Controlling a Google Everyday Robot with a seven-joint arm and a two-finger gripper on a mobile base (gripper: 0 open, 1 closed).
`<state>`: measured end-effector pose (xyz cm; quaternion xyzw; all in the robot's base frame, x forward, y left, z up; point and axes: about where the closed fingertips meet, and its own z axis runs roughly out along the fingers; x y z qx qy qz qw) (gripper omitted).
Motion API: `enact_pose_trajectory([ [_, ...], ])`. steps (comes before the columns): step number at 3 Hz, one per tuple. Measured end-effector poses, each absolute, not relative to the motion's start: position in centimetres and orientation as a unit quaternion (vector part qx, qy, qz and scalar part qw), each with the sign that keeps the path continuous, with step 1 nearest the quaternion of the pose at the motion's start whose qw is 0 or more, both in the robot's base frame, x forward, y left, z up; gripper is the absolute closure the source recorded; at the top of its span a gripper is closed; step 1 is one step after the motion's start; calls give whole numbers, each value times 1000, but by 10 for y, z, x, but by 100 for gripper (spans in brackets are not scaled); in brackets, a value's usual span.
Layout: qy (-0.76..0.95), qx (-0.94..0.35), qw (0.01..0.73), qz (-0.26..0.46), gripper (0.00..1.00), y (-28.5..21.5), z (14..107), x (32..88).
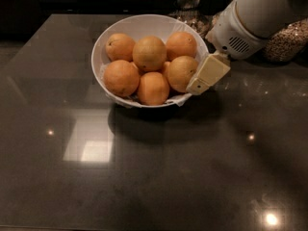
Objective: Pick orange from white bowl
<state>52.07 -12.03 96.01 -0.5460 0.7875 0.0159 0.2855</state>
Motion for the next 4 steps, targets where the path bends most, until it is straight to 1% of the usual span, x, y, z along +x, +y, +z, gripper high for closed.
enact_pose_trajectory([
  [1, 789, -542, 290, 14, 34, -120, 958, 525],
  [2, 787, -541, 297, 19, 33, -117, 958, 526],
  [3, 784, -544, 298, 31, 25, -109, 955, 524],
  [4, 774, -555, 298, 63, 25, -86, 944, 524],
])
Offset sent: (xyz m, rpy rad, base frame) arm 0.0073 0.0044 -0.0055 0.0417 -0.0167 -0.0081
